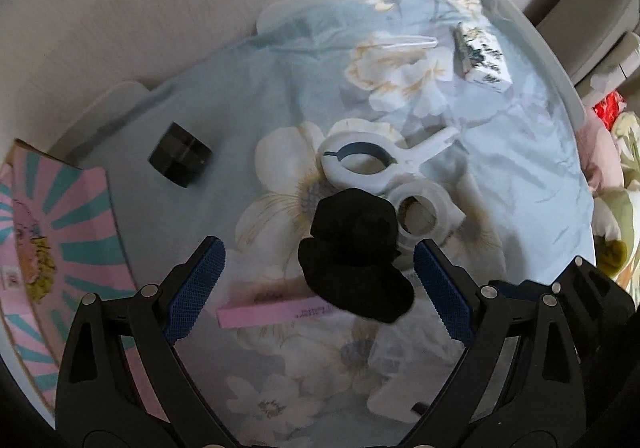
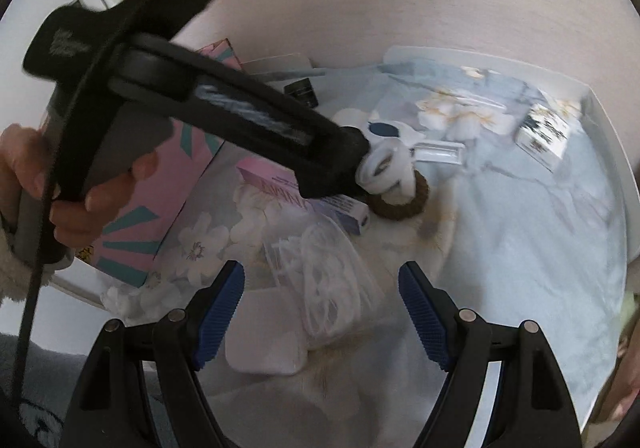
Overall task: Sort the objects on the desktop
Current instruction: 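Grasp the black hair tie with the left tool while the right tool grasps the clear floss box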
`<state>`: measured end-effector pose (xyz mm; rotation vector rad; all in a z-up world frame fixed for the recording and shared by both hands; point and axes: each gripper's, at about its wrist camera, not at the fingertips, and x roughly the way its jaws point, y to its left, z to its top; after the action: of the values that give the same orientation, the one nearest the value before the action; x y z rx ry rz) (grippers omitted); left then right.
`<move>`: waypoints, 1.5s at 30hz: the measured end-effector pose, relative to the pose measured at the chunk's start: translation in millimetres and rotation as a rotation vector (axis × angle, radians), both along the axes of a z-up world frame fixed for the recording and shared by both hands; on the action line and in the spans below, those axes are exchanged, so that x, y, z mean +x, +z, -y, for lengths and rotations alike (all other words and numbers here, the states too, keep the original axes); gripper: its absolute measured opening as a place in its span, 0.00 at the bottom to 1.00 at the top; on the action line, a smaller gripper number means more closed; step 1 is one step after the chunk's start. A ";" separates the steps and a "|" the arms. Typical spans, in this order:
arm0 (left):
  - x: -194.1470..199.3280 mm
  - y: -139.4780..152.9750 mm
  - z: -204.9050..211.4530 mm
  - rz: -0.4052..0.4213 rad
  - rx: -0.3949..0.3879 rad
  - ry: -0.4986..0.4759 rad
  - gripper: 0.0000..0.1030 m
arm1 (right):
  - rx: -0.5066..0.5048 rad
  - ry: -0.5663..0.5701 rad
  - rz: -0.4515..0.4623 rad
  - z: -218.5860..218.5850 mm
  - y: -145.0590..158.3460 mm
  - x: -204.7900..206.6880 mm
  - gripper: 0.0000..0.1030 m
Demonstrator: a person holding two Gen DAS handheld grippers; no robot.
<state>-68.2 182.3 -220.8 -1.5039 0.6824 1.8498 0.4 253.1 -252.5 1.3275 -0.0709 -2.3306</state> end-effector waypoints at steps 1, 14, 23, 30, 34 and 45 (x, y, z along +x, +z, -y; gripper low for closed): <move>-2.6 -3.1 -0.3 0.009 0.001 0.008 0.93 | 0.011 0.014 -0.005 3.0 -1.7 -1.3 0.74; -18.8 -26.3 12.3 0.080 0.031 0.096 0.80 | 0.071 0.144 0.020 18.1 -20.9 -12.1 0.55; -15.9 -21.3 19.1 0.048 0.045 0.111 0.25 | 0.146 0.180 -0.010 29.7 -21.4 0.0 0.50; -12.4 -9.9 26.9 0.017 0.043 0.117 0.21 | 0.094 0.117 -0.001 19.1 -12.2 11.1 0.49; -6.5 2.7 30.5 -0.001 0.059 0.107 0.21 | 0.009 0.041 0.025 0.6 -5.6 16.2 0.49; 10.3 54.5 44.4 -0.017 0.146 0.111 0.21 | -0.057 -0.127 0.009 -41.9 30.6 34.3 0.49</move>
<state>-57.9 137.9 -166.3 -1.4578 0.4687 1.9529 34.7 295.1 -222.0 1.3414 -0.2290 -2.4088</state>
